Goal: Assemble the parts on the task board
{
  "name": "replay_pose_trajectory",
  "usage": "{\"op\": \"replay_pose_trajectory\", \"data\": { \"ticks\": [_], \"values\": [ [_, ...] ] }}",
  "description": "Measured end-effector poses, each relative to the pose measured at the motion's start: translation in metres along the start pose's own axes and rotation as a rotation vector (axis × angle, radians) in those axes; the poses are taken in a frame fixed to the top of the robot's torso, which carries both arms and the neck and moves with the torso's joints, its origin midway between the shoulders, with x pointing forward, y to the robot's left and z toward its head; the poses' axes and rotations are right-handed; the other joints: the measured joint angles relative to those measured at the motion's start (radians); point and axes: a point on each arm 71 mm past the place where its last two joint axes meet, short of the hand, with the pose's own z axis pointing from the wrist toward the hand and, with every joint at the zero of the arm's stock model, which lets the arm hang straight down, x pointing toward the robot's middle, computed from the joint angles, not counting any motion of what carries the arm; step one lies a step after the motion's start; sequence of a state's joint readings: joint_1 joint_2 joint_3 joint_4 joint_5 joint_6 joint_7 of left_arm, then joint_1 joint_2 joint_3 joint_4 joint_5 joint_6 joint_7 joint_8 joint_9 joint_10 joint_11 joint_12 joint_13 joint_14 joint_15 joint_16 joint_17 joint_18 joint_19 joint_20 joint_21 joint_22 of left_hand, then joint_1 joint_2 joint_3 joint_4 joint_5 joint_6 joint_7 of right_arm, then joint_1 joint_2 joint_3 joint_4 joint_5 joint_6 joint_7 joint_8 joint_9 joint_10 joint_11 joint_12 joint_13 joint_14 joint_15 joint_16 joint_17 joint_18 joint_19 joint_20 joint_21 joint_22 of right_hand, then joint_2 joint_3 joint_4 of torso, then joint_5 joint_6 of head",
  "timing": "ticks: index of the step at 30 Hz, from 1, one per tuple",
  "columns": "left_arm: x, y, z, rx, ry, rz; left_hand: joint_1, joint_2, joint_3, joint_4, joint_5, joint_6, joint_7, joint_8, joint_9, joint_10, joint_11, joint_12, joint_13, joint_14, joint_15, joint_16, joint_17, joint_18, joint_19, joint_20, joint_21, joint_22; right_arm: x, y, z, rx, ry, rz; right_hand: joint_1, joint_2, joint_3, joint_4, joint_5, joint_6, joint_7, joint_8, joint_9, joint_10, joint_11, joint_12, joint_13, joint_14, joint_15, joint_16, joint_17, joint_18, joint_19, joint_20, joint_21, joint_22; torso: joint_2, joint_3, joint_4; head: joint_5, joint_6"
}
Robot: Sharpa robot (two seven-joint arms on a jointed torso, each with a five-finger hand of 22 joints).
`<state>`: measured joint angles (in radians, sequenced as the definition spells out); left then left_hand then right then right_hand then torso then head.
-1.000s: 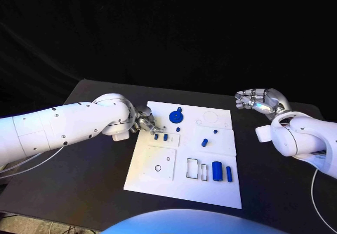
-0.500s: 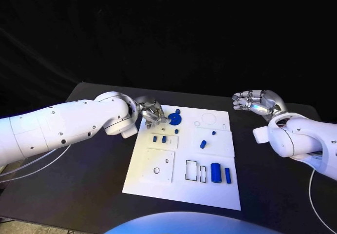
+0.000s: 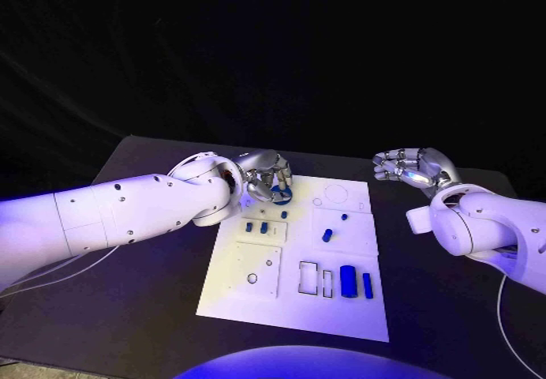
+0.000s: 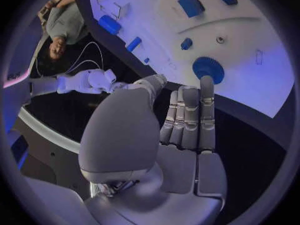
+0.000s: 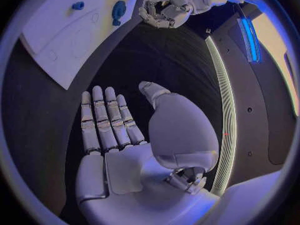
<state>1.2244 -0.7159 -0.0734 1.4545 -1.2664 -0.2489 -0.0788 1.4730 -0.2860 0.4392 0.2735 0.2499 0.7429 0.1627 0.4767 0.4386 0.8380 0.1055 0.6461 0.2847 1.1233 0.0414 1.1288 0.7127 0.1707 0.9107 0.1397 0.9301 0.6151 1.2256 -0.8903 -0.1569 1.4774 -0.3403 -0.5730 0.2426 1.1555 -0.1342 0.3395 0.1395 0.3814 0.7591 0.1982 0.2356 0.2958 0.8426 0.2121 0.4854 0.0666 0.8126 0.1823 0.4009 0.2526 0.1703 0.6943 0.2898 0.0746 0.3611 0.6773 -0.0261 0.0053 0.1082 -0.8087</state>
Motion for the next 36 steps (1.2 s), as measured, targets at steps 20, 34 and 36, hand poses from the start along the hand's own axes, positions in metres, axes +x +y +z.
{"op": "replay_pose_trajectory", "data": {
  "ticks": [20,34,36],
  "values": [
    [0.027,-0.006,0.009,0.082,0.140,0.289,0.041,0.015,-0.075,0.012,0.000,0.083,0.004,-0.065,-0.097,0.029,0.010,-0.103,-0.106,0.077,0.007,0.154,0.107,0.000,-0.001,0.006,0.053,0.045,0.000,-0.001,-0.001,-0.003,0.004,-0.005,0.000,0.000,0.000,0.000,0.000,0.000,0.000,0.000,0.000,0.000,0.000,0.004,0.000,0.000,0.000,0.000,-0.001,0.000,0.000,0.000,0.000,-0.001,0.000,0.0002,0.0000,-0.009,-0.005],
    [0.034,-0.008,0.011,0.074,0.187,0.320,0.067,0.031,-0.052,0.007,0.000,0.120,0.006,-0.079,-0.122,0.081,0.005,-0.127,-0.134,0.121,0.002,0.209,0.157,0.000,0.008,0.005,0.094,0.077,0.001,-0.001,-0.001,-0.005,0.005,-0.007,0.000,0.000,0.000,0.000,0.000,0.000,0.000,0.000,0.000,0.000,0.000,0.004,0.000,0.000,0.000,0.000,-0.001,0.000,0.000,0.000,0.000,-0.001,0.000,0.0013,-0.0007,-0.012,-0.007],
    [0.035,-0.009,0.011,0.073,0.191,0.321,0.072,0.036,-0.043,0.005,0.000,0.130,0.003,-0.079,-0.125,0.095,0.004,-0.127,-0.137,0.128,0.002,0.217,0.166,0.000,0.015,0.003,0.105,0.090,0.001,-0.001,-0.001,-0.005,0.005,-0.007,0.000,0.000,0.000,0.000,0.000,0.000,0.000,0.000,0.000,0.000,0.000,0.004,0.000,0.000,0.000,0.000,-0.001,0.000,0.000,0.000,0.000,-0.001,0.000,0.0013,-0.0007,-0.012,-0.008]
  ]
}}
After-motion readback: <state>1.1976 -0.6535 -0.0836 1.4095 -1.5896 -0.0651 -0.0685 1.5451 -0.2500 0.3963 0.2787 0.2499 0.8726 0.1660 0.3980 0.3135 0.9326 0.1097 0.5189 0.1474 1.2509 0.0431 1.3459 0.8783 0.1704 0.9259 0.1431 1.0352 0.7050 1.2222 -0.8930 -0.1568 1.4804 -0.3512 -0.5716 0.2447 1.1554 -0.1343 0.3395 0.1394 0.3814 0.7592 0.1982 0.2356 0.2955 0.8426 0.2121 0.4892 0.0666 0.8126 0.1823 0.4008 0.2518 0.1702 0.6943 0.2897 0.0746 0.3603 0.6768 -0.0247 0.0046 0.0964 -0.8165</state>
